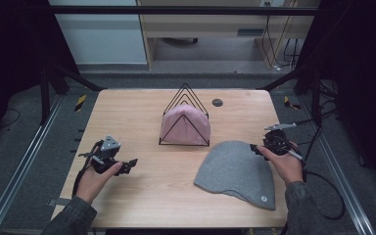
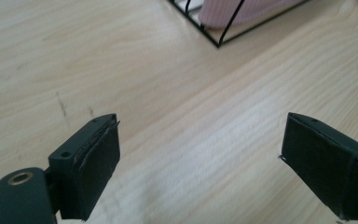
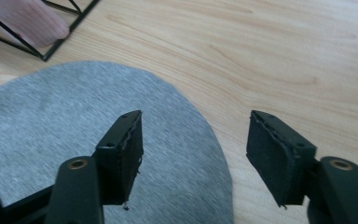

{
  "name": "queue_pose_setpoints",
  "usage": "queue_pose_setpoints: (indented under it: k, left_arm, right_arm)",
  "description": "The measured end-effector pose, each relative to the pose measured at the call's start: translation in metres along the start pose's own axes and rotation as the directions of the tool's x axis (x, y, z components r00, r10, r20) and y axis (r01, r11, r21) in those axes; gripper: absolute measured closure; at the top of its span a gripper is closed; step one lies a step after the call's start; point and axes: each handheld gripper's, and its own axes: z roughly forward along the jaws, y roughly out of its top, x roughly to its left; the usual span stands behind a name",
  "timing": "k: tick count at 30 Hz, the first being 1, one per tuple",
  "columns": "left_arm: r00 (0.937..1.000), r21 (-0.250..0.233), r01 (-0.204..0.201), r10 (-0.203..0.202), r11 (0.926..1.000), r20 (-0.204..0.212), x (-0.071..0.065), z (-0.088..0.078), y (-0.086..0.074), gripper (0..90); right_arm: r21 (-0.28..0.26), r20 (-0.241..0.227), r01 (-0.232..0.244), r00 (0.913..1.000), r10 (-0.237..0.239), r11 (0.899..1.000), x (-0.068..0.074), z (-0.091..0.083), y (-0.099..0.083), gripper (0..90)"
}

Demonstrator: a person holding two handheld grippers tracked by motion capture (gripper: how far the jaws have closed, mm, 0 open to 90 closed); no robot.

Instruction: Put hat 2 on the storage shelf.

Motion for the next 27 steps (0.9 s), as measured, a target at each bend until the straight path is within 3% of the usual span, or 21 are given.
queue_pose_setpoints:
  k: [5,9,14,27]
  left_arm:
    - [0.9981,0.036,-0.043,0.044,0.9984,-0.042,-0.007,-0.011,-0.014,9.9]
    - [0.9978,0.063,-0.04,0.043,0.9972,-0.05,-0.008,-0.008,-0.021,9.8]
    - [0.9975,0.06,-0.029,0.033,0.9978,-0.062,-0.006,-0.006,-0.019,9.9]
    - [0.998,0.062,-0.031,0.034,0.9976,-0.054,-0.005,-0.006,-0.02,10.1]
  right_arm:
    - [0.003,0.011,-0.032,0.9994,0.032,0.999,-0.011,0.001,-0.008,44.9]
    - [0.005,0.015,-0.069,0.9975,0.069,0.998,-0.022,0.001,-0.013,47.9]
    - [0.006,0.002,-0.106,0.9944,0.105,0.994,-0.03,0.001,-0.015,48.2]
    - [0.064,-0.031,-0.068,0.9971,0.07,0.996,-0.015,0.023,-0.021,49.8]
